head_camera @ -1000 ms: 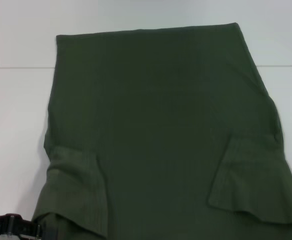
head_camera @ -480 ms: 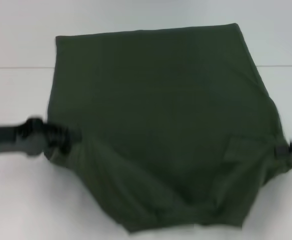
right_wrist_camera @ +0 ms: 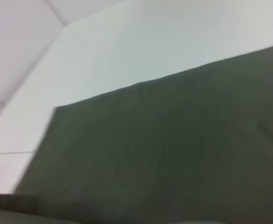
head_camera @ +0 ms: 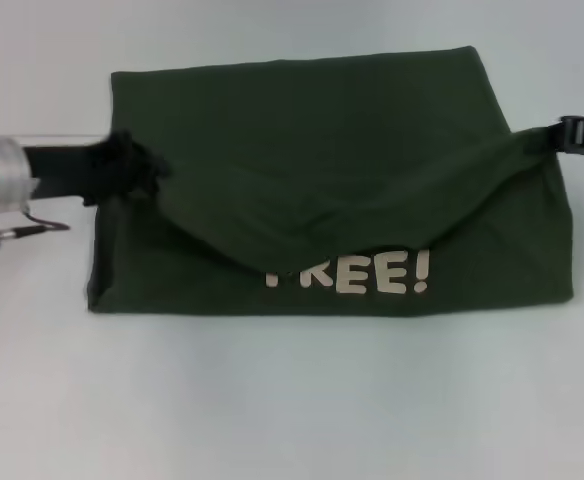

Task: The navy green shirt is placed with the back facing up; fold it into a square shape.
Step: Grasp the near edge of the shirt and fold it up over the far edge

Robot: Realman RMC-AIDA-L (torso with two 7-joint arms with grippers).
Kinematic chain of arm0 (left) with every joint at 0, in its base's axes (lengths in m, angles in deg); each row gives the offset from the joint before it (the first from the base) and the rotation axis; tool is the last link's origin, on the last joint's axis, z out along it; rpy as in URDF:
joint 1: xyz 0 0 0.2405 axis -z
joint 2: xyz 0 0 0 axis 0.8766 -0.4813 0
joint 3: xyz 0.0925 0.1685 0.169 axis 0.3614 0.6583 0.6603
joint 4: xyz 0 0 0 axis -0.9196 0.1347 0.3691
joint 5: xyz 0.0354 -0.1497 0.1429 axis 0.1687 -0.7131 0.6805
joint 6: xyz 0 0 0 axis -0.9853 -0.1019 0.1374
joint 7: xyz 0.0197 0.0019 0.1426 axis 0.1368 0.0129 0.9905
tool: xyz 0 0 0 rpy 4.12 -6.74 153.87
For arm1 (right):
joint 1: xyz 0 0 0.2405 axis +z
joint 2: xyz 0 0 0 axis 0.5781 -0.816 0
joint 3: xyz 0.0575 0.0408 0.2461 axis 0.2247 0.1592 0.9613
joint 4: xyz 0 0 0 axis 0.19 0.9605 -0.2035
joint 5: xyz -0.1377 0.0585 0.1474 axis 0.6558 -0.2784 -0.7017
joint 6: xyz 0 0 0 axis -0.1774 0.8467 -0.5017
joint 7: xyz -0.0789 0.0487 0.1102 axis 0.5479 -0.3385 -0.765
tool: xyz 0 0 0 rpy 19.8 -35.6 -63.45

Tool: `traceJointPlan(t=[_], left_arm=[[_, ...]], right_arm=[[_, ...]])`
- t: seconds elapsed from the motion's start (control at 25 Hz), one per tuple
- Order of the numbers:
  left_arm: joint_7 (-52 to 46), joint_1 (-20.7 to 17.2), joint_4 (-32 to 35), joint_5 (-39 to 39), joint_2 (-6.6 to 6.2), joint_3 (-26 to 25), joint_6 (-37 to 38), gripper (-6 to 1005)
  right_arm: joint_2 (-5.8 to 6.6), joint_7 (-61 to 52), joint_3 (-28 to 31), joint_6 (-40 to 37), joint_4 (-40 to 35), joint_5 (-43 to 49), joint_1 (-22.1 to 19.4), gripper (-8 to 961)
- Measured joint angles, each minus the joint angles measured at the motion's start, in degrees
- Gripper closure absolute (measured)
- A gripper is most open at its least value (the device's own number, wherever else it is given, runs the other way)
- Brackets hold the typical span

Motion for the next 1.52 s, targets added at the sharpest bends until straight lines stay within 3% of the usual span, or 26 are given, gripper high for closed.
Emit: traceJointPlan(t=[0.2,0.36,0.76,0.92,1.12,1.36,1.52], left_arm=[[-0.3,0.0,-0.2,0.1,2.34,9.2,-10.6,982],[-0.4,0.0,0.6,0.1,2.47,11.5,-12.4,982],[-2.8,0.4,3.9,0.1,2.88,11.7,-16.0,982],[-2.9,0.7,4.9,0.2,3.73,11.9,-17.9,982],[-2.7,1.6,4.2,0.3,3.95,14.4,-18.9,982],[-2.9,0.9,9.4,0.0,6.16,14.6,-20.3,982],[-2.9,2.2,8.0,0.9,6.11,14.9,-20.6,982]], right_arm=[[-3.25,1.2,-6.1,15.8,3.1,0.9,1.1,885],[-5.04,2.2,-7.7,21.1,3.0,1.0,1.3,884],[-5.31,2.3,-11.0,28.0,4.6,1.1,5.2,881],[-5.34,2.3,-13.5,32.2,6.7,1.2,6.0,880],[-5.53,2.3,-17.0,37.3,10.5,1.3,7.1,878],[-5.61,1.7,-17.7,38.8,9.6,1.5,7.4,876],[-5.48,1.8,-17.8,38.8,10.2,1.9,8.4,875]])
